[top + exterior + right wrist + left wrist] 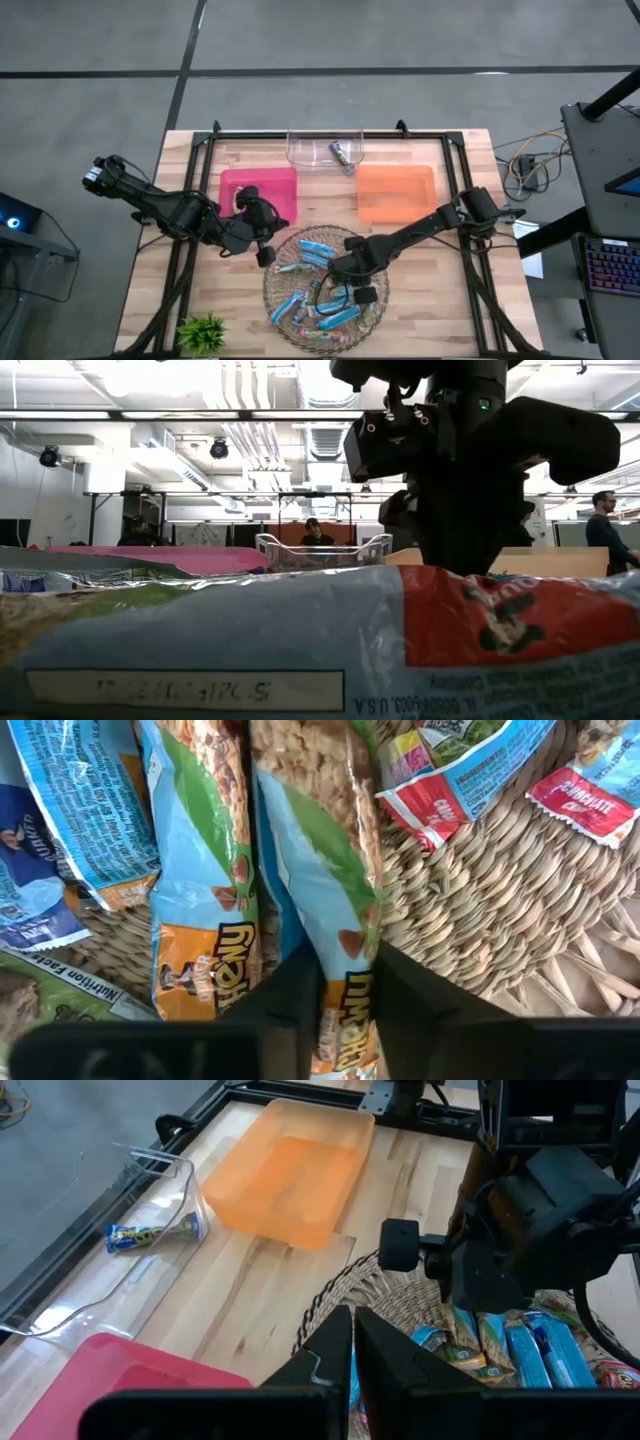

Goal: Pick and place Granola Bars by type
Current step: Put the yellow granola bar into the yellow bin

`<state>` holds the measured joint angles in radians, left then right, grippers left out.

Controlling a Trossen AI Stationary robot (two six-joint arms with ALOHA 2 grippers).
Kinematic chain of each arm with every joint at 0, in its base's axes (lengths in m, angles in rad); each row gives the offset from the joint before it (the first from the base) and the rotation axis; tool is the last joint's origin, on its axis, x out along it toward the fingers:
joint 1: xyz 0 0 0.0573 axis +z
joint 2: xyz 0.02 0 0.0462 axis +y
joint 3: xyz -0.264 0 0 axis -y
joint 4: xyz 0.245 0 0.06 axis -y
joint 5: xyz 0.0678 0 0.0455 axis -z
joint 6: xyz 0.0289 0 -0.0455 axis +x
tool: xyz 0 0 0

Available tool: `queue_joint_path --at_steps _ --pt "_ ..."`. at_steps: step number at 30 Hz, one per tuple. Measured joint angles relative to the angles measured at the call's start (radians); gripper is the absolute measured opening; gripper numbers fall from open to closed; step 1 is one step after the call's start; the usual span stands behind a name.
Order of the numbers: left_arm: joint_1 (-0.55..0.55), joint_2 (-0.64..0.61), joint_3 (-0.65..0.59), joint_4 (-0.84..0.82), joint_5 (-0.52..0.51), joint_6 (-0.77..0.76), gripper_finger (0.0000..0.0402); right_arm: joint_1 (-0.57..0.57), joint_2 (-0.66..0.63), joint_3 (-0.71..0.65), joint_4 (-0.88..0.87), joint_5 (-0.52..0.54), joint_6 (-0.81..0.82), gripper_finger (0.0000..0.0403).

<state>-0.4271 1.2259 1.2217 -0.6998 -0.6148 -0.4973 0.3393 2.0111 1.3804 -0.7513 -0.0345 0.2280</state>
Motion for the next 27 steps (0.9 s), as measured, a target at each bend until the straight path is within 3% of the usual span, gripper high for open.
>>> queue_joint_path --at_steps 5,11,27 --pt "0.000 0.000 0.000 0.000 -0.001 0.000 0.0000 0.000 -0.019 0.000 -0.005 0.000 0.006 0.0033" --pt "0.000 0.000 0.000 0.000 -0.001 0.000 0.0000 0.000 -0.090 0.000 -0.032 0.000 0.016 0.0033" --pt "0.000 0.000 0.001 0.009 0.000 0.000 0.0000 -0.057 -0.469 0.007 -0.089 0.019 0.263 0.0033"
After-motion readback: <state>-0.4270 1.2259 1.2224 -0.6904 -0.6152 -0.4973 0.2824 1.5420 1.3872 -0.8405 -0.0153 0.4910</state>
